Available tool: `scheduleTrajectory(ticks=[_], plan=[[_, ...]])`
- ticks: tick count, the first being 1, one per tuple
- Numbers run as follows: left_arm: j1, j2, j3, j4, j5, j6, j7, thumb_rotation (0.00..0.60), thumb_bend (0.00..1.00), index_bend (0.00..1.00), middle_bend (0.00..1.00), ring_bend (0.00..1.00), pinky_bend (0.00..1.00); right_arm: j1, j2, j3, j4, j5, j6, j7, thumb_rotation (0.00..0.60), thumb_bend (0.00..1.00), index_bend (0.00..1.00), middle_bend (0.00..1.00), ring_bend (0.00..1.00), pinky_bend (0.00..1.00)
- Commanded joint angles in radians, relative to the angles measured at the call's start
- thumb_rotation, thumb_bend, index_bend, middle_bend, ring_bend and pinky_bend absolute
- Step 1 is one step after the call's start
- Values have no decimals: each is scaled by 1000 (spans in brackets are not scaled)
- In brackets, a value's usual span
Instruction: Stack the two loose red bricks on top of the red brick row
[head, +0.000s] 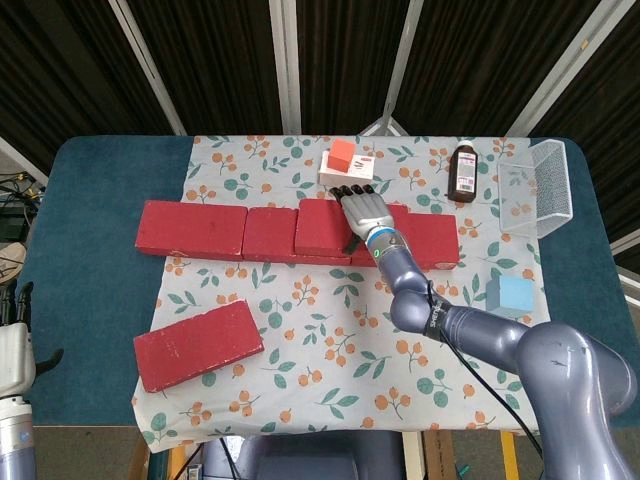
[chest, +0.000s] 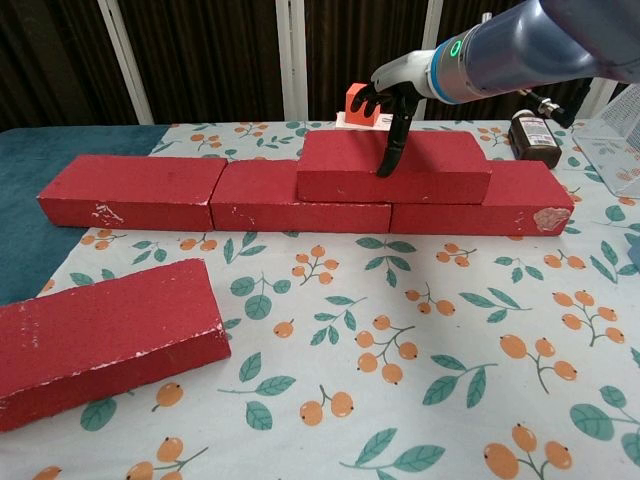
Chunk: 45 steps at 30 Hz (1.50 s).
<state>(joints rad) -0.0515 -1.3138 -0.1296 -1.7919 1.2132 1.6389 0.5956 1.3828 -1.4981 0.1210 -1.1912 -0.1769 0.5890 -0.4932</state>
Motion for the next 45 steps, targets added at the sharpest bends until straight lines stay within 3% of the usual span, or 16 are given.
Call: scheduleTrajectory(ticks=[1, 6, 10, 14, 18, 23, 28, 38, 45], plan=[[0, 1, 0, 0, 1, -1, -3, 600, 3, 56, 0, 0, 75, 1, 39, 2, -48, 6, 11, 1, 600, 119, 0, 76, 0, 0], [-2, 11, 2, 1, 5, -12, -21, 600, 3, 56, 0, 0, 75, -47, 171, 48, -230, -72, 126, 56, 600, 119, 0, 74, 0, 0], [0, 23, 6, 8, 27, -14, -53, 600, 3, 56, 0, 0, 75, -180, 312, 81, -470, -277, 348, 153, 600, 118, 0, 74, 0, 0], [4, 42, 9, 4, 32, -24, -92, 600, 3, 50, 0, 0, 75, -369, 469, 29, -696, -512, 480, 269, 600, 119, 0, 74, 0, 0], [6, 45, 7, 7, 58, -23, -151, 600, 2, 14, 0, 0, 76, -559, 577, -60, -803, -737, 537, 421, 600, 118, 0, 74, 0, 0], [12, 42, 29, 24, 124, -25, -256, 600, 2, 0, 0, 0, 75, -780, 585, -177, -793, -1021, 690, 559, 600, 119, 0, 74, 0, 0], [7, 71, 50, -16, 117, -76, -267, 600, 2, 0, 0, 0, 75, -956, 515, -231, -717, -1171, 874, 633, 600, 119, 0, 74, 0, 0], [0, 54, 71, -59, 148, -103, -288, 600, 0, 0, 0, 0, 75, -1171, 355, -234, -556, -1172, 1048, 593, 600, 119, 0, 64, 0, 0], [-61, 68, 44, -138, 41, -223, -214, 600, 0, 0, 0, 0, 49, -1224, 330, -216, -508, -1166, 1038, 628, 600, 119, 0, 55, 0, 0]])
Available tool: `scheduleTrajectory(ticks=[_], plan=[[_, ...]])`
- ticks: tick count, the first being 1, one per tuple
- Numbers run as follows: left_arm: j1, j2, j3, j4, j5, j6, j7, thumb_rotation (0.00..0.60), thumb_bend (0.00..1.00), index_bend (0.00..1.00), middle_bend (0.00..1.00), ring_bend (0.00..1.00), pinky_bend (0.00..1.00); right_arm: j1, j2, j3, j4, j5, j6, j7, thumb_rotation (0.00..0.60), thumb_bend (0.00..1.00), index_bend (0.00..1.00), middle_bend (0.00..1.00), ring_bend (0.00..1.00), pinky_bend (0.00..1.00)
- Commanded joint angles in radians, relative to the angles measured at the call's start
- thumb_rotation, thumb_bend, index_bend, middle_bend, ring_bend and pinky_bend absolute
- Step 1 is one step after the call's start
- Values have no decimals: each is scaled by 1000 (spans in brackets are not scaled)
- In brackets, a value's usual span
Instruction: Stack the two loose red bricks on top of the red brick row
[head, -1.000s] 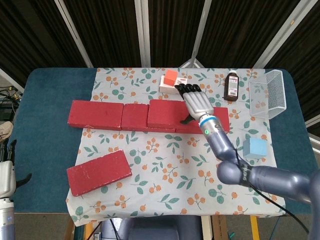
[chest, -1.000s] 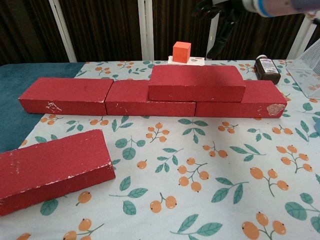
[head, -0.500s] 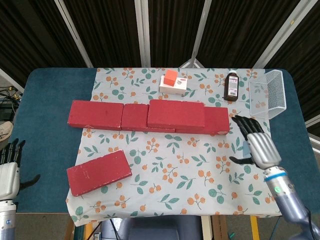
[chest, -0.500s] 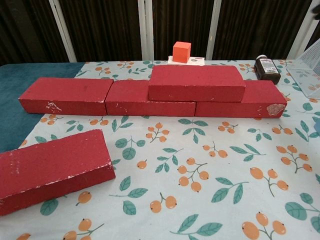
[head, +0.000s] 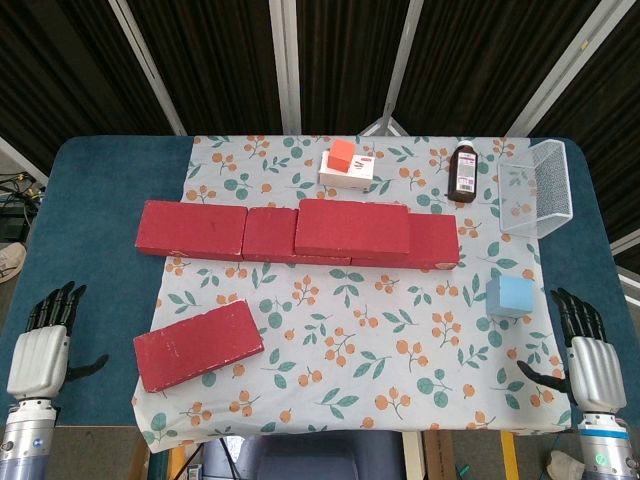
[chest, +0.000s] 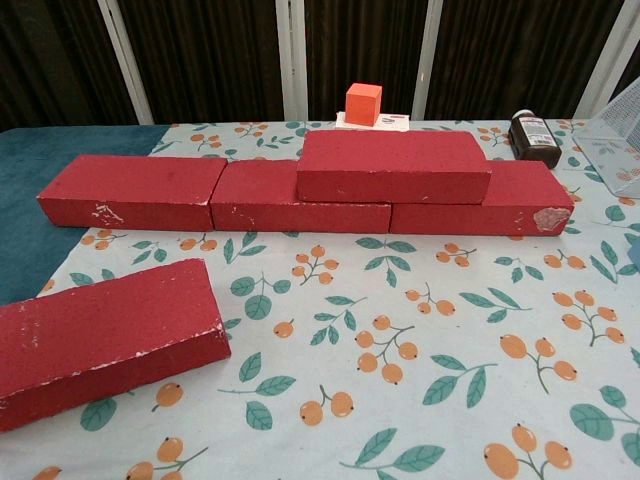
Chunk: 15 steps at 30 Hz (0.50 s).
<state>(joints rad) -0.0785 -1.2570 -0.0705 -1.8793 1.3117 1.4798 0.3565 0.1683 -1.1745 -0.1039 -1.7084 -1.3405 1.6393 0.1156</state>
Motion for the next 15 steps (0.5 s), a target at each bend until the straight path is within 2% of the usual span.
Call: scheduleTrajectory(ticks=[1, 6, 11, 15], plan=[[-46, 22, -18, -75, -77, -92, 25, 600, 0, 0, 0, 0, 47, -13, 7, 12, 11, 0, -15, 24, 600, 119, 0, 55, 0, 0], [-159, 140, -69, -253, -259, -288, 51, 600, 0, 0, 0, 0, 41, -22, 19, 30, 18, -5, -46, 46, 600, 119, 0, 54, 0, 0], [-262, 162, -124, -343, -423, -323, 147, 600, 0, 0, 0, 0, 40, -32, 30, 46, 17, -12, -69, 66, 600, 119, 0, 54, 0, 0], [-345, 156, -129, -393, -538, -348, 225, 600, 0, 0, 0, 0, 40, -42, 35, 60, 18, -10, -84, 75, 600, 118, 0, 54, 0, 0]])
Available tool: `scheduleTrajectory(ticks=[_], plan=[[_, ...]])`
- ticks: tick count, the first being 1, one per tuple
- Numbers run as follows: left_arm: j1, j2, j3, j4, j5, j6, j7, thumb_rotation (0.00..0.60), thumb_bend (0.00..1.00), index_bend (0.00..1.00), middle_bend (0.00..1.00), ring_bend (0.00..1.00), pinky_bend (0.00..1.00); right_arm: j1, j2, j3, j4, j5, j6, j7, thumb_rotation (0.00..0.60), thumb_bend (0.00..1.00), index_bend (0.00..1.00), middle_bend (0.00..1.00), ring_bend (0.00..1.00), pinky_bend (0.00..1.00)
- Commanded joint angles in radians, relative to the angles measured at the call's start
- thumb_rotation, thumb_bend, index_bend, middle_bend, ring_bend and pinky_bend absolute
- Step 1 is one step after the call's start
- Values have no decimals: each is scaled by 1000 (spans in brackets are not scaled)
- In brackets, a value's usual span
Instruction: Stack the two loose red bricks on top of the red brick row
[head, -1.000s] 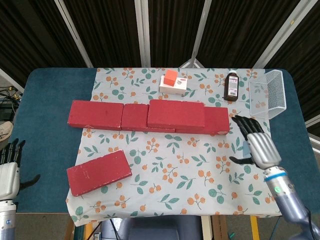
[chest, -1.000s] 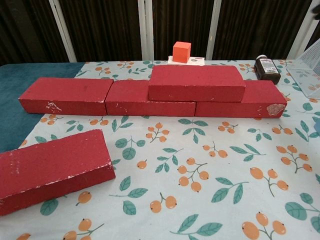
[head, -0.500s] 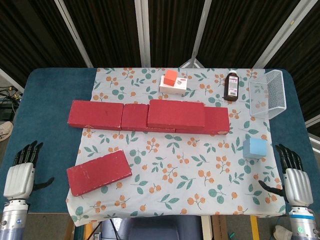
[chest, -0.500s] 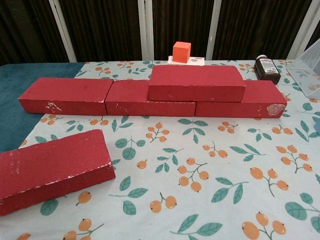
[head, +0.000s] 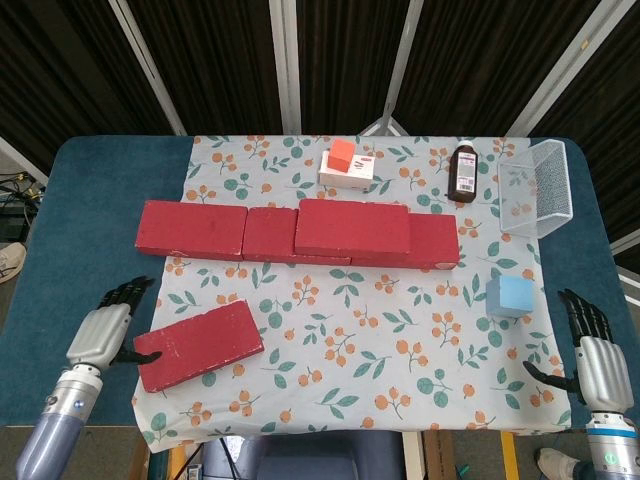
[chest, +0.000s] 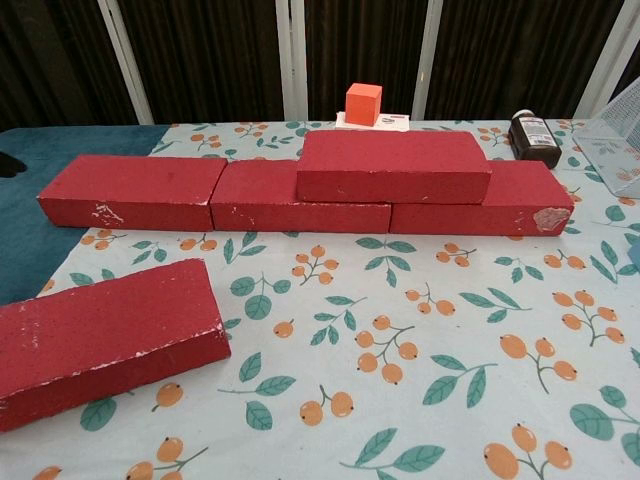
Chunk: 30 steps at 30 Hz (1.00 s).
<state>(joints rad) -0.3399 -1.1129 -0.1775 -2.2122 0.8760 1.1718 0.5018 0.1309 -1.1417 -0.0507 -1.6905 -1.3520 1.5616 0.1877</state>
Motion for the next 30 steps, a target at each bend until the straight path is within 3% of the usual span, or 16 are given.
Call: scheduleTrajectory(ticks=[1, 10, 30], plan=[[-108, 2, -20, -65, -137, -44, 104, 600, 0, 0, 0, 0, 40, -7, 2, 11, 0, 2, -10, 5, 600, 119, 0, 54, 0, 0], [-223, -108, 14, -46, -311, 11, 193, 600, 0, 0, 0, 0, 40, -22, -3, 39, -3, -3, -31, -2, 600, 119, 0, 54, 0, 0], [-298, -274, 104, 56, -343, 95, 235, 600, 0, 0, 0, 0, 40, -51, -2, 91, 1, -3, -66, 26, 600, 119, 0, 54, 0, 0]])
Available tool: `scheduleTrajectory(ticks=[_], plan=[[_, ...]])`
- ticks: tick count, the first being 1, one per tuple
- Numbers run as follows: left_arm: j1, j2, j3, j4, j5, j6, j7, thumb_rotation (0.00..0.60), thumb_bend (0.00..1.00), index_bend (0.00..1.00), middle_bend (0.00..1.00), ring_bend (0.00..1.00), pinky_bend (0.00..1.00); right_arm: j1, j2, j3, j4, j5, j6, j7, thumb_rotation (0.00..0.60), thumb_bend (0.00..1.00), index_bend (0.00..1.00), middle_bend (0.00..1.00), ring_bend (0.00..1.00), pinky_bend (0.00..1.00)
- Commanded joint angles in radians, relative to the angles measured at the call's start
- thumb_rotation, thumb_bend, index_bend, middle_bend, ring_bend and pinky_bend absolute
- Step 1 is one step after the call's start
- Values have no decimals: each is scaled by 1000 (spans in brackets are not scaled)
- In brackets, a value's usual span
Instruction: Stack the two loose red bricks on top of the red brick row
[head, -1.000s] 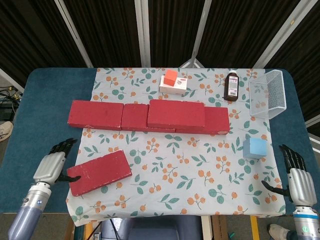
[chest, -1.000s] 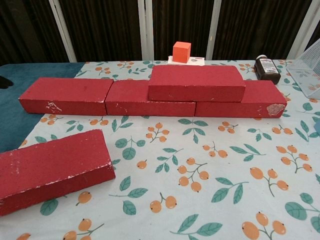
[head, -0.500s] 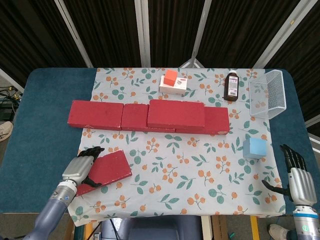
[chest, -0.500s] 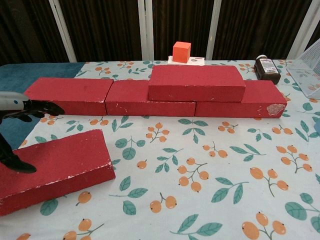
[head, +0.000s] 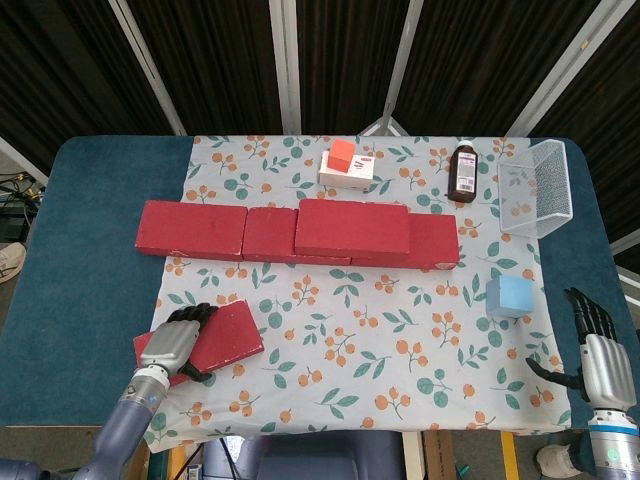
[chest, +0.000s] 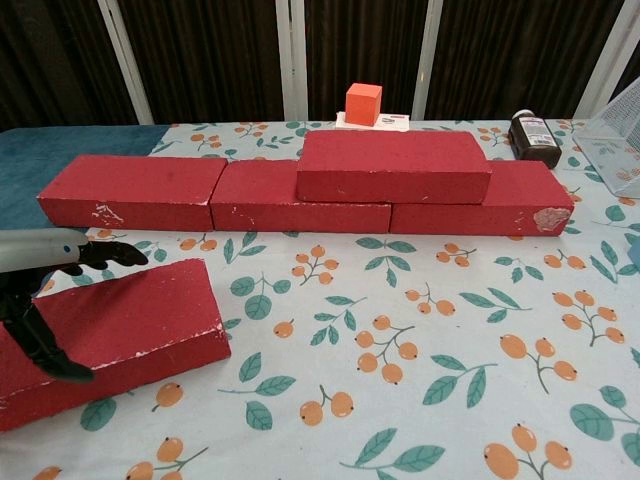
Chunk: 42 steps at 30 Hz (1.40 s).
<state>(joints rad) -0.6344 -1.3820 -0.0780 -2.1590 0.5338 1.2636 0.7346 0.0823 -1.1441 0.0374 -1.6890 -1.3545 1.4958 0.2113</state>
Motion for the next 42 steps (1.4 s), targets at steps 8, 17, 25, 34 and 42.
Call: scheduleTrajectory(ticks=[8, 17, 25, 34, 42], plan=[[-16, -47, 27, 32, -13, 20, 16, 600, 0, 0, 0, 0, 41, -11, 4, 15, 3, 0, -11, 19, 600, 119, 0, 54, 0, 0], [-18, -91, 50, 62, 23, 80, 42, 600, 0, 0, 0, 0, 144, -19, 5, 26, 2, -7, -21, 22, 600, 120, 0, 54, 0, 0], [6, -114, 64, 70, 92, 121, 21, 600, 0, 0, 0, 0, 151, -23, 7, 36, -3, 0, -35, 20, 600, 119, 0, 54, 0, 0], [14, -110, 73, 69, 93, 132, 41, 600, 0, 0, 0, 0, 151, -27, 12, 41, -9, 0, -49, 19, 600, 119, 0, 54, 0, 0], [27, -103, 59, 72, 103, 121, 6, 600, 0, 0, 0, 0, 150, -32, 11, 51, -13, 13, -55, 15, 600, 119, 0, 54, 0, 0]])
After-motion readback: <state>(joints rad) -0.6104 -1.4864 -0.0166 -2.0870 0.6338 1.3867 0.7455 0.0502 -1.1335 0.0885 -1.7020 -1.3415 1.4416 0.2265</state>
